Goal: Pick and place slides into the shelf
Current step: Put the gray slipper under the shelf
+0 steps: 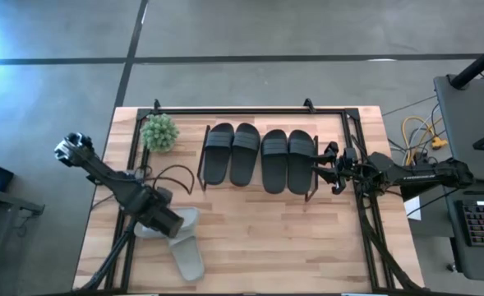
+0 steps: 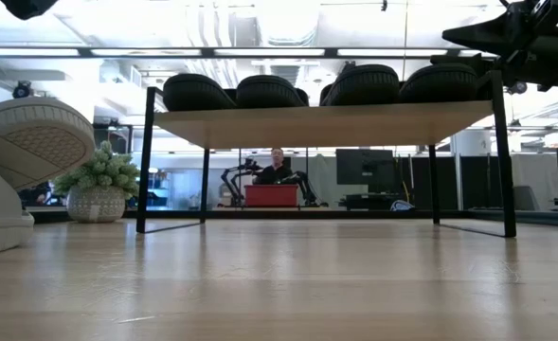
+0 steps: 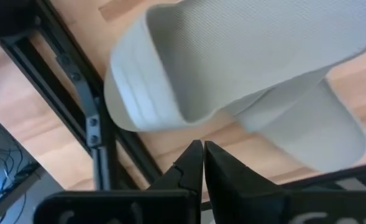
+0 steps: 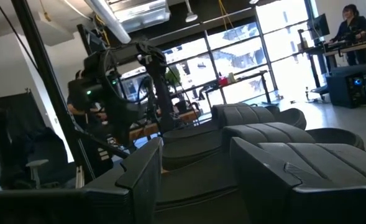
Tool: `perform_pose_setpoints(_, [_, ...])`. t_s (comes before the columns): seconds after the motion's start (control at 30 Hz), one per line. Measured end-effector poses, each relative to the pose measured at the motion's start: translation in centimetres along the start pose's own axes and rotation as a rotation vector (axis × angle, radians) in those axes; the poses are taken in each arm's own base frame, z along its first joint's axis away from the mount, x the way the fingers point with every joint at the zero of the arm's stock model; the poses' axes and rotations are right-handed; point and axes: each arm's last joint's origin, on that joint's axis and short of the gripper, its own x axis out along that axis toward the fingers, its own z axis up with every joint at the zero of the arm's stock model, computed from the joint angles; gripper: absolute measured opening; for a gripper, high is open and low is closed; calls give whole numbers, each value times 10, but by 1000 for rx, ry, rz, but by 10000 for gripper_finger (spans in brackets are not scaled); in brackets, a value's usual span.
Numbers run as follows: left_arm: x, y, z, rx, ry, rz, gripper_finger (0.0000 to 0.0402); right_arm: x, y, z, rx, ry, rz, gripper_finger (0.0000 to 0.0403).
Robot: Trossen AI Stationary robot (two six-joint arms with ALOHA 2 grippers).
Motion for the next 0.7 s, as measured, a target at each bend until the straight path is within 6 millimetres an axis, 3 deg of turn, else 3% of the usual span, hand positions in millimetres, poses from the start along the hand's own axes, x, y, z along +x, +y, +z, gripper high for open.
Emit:
perform_pose_setpoints(0.17, [7,-23,-2,-48,-32,39,20,0,0,0,0,0,0,183])
perform_pose_setpoints(0.4, [16,-47,-1,-188,-40,88,100,0,0,0,0,0,0,183])
perform_pose_setpoints(0.7, [17,-44,-2,-267,-35,246,181,0,0,0,0,0,0,183])
